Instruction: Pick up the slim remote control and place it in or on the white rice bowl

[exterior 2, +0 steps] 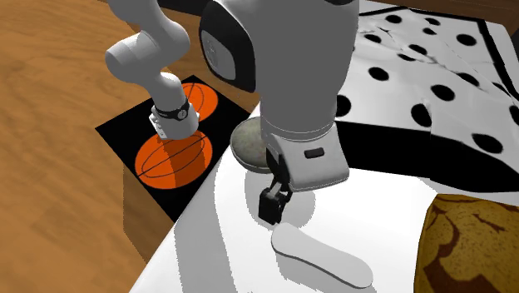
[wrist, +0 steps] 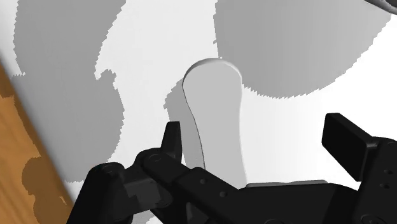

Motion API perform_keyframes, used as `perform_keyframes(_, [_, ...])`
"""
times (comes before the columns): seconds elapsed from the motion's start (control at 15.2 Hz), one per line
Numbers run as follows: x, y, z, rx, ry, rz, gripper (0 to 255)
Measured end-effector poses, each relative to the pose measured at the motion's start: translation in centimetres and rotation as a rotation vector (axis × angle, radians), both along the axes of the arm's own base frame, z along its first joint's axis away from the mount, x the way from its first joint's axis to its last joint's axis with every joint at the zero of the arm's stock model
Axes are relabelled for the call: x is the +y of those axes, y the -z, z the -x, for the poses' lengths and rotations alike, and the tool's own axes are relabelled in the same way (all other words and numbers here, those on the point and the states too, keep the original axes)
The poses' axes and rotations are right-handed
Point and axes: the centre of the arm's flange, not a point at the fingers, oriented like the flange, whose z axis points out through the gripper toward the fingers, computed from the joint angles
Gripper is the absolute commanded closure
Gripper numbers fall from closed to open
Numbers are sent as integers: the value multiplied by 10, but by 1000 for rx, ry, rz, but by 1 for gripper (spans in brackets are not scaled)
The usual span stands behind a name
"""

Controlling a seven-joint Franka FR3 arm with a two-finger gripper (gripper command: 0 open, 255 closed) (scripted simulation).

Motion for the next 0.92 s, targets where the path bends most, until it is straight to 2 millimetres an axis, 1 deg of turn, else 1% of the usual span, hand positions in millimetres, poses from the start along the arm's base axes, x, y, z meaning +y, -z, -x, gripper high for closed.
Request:
perform_keyframes(0.2, [2, 28, -35, 25, -21, -3, 0])
perform_keyframes(0.53, [5, 77, -87, 64, -55, -8, 0])
perform_keyframes(0.59, [3, 83, -97, 72, -63, -10, 0])
perform_keyframes(0.73, [5, 99, -111, 82, -71, -11, 0])
perform_keyframes(0.92, [4, 118, -114, 85, -74, -12, 0])
